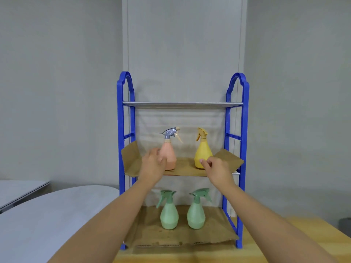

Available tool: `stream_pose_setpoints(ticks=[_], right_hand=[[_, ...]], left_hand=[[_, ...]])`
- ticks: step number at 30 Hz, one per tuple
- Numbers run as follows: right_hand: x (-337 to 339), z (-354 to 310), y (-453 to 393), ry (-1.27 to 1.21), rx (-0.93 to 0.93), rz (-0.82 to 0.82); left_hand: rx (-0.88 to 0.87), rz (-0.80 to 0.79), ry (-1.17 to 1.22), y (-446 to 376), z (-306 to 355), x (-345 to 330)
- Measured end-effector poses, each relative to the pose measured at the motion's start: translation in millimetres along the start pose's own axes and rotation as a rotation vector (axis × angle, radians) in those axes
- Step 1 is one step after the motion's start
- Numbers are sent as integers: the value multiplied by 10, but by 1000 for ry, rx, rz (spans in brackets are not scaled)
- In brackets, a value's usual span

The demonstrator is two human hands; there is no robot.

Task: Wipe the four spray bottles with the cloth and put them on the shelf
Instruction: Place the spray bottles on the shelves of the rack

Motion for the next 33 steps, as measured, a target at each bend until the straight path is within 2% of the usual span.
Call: stream_pose_setpoints(ticks=[3, 5, 9, 13, 16, 18, 21, 24, 29, 33], right_hand=[[-29, 36, -259, 74, -34, 133], [-113, 100, -411, 154, -122, 105], [-369, 258, -669, 46, -225, 9], [-559, 421, -835, -90, -264, -32], [-575, 448, -838, 15, -251, -6], [-549, 420, -824, 108, -241, 19], [-541, 386, -810, 110, -211, 20], [-553, 379, -815, 96, -188, -15], [-597, 302, -788, 181, -186, -50], [-597, 277, -753, 205, -195, -43]], left_hand=[[101, -60, 59, -261, -143, -115], [179, -187, 144, -414, -269, -228], [282, -391, 313, -593, -364, -414], [237, -397, 419, -660, -396, -560], [219, -410, 418, -714, -443, -597], [208, -385, 352, -716, -438, -596], [210, -292, 154, -708, -392, -625], [210, -252, 128, -692, -329, -663], [260, -385, 296, -649, -270, -644], [223, -392, 309, -639, -249, -619]])
Point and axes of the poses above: each hand's wrist, its own y-axis away from the middle knuckle, its own x-axis out of the back of the hand, z = x × y, the point moved 4 cm from there along -y, towards the middle knuckle, and after that the axes turned 3 degrees about -z, right-handed, at the moved point
